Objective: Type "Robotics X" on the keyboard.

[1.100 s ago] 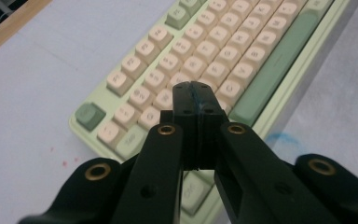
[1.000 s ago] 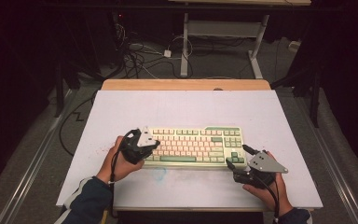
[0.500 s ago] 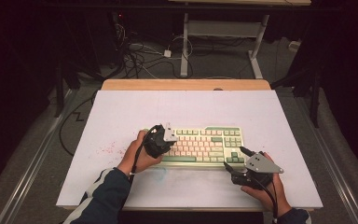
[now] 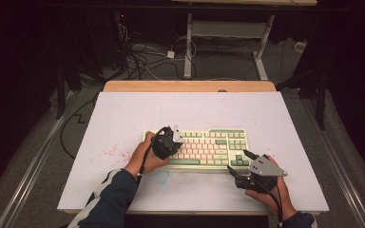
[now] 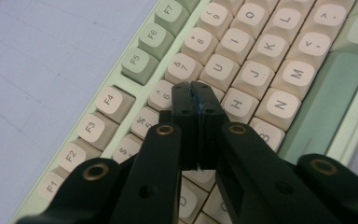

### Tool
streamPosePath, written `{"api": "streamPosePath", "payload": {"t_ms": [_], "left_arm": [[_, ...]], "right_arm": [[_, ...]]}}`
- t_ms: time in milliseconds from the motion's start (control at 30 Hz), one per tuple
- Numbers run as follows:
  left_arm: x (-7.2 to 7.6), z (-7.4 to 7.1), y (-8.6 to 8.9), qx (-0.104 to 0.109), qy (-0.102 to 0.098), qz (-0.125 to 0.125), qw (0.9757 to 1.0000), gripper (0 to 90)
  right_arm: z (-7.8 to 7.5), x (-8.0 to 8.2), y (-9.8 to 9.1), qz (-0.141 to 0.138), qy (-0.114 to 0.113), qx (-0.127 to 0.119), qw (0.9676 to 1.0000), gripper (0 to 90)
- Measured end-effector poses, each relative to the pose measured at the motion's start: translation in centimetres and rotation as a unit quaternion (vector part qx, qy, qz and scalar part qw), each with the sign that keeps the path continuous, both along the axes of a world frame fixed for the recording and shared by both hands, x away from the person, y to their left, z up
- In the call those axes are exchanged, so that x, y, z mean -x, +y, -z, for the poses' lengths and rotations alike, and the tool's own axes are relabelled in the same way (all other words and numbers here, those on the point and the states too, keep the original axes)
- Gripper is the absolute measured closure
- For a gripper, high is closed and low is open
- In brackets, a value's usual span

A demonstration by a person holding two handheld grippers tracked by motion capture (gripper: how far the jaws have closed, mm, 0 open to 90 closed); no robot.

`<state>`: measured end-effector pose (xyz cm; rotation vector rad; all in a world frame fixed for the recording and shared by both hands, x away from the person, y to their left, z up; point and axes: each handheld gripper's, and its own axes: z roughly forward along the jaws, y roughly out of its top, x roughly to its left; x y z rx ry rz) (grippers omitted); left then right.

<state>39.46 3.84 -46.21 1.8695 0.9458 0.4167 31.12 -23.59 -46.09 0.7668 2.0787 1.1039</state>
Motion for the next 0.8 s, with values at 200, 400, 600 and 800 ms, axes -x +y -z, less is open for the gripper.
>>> {"api": "streamPosePath", "payload": {"t_ms": [200,400,600,800], "left_arm": [[-0.2,0.0,0.2,0.002,0.001,-0.002,1.0000,86.2],[-0.1,0.3,0.1,-0.002,0.007,0.005,1.0000,87.1],[-0.1,-0.3,0.4,0.014,-0.008,-0.002,0.9999,85.6],[0.2,-1.3,1.2,0.038,-0.029,-0.004,0.9988,81.9]], "right_arm": [[0.0,0.0,-0.1,0.001,0.001,-0.002,1.0000,24.1],[0.0,0.0,0.0,-0.001,0.002,0.001,1.0000,24.0],[0.0,0.0,0.0,-0.002,0.002,0.001,1.0000,24.0],[-0.1,0.0,-0.1,-0.002,0.001,-0.001,1.0000,24.0]]}}
